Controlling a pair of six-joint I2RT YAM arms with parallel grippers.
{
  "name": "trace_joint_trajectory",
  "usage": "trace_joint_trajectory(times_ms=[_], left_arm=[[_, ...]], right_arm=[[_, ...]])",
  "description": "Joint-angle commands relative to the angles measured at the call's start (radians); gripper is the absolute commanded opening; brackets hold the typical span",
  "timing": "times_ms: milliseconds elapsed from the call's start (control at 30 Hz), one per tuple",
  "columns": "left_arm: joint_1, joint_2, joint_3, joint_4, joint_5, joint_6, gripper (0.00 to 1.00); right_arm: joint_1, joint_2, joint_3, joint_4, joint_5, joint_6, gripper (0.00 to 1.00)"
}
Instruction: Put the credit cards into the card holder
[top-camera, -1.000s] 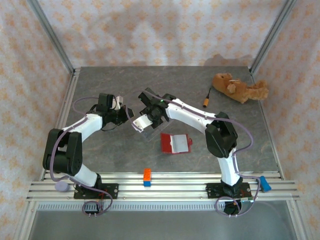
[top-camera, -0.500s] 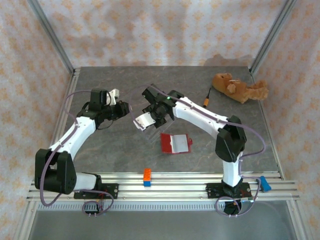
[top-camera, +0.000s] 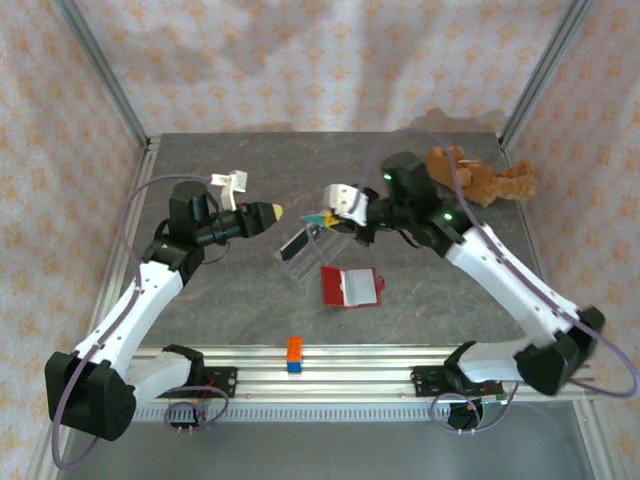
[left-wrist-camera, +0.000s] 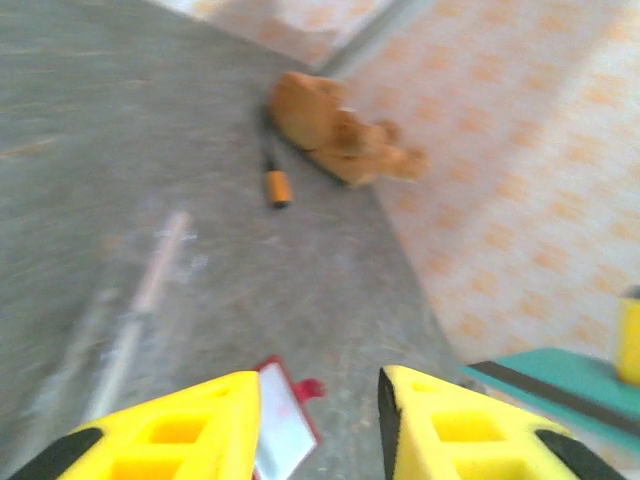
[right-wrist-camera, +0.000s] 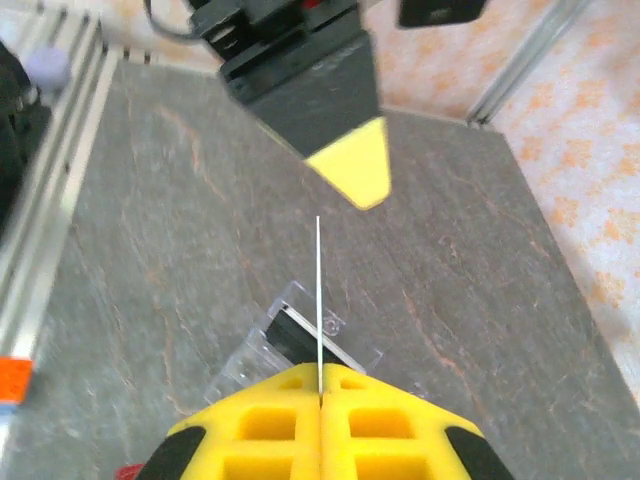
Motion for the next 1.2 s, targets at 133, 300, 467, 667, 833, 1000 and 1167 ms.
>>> trace_joint_trajectory(times_ms=[133,300,467,667,833,1000,1167], left_arm=[[-0.182,-0.004,0.006,0.356,0.151,0.028,0.46],[-0.262,0.050,-0.020,0.534,0.198,-0.006,0.48],[-0.317,0.095,0.004,0.545,0.165,-0.038,0.47],[-0.324,0.088,0.010,0.510,0.159,-0.025,0.35],[-0.324,0.070,0.004,0.512,0.154,-0.023,0.28],[-0.324,0.062,0.004,0.505,0.167,-0.024,0.12],[-0.325,0.045,-0.011,0.511,0.166,-0.020,0.00]], right_arm=[[-0.089,-0.233,-0.213,0.308,-0.111,0.720,0.00],[-0.104,-0.259,-0.285,0.374,-0.121,1.029,0.00],[-0.104,-0.287,-0.400,0.608,-0.204,1.217,0.00],[-0.109,-0.321,-0.371,0.495,-0.176,1.157,0.00],[-0.109,-0.334,-0.383,0.521,-0.170,1.156,0.00],[-0.109,-0.322,-0.389,0.546,-0.194,1.174,0.00],[-0.109,-0.330,-0.409,0.579,-0.198,1.188,0.01]])
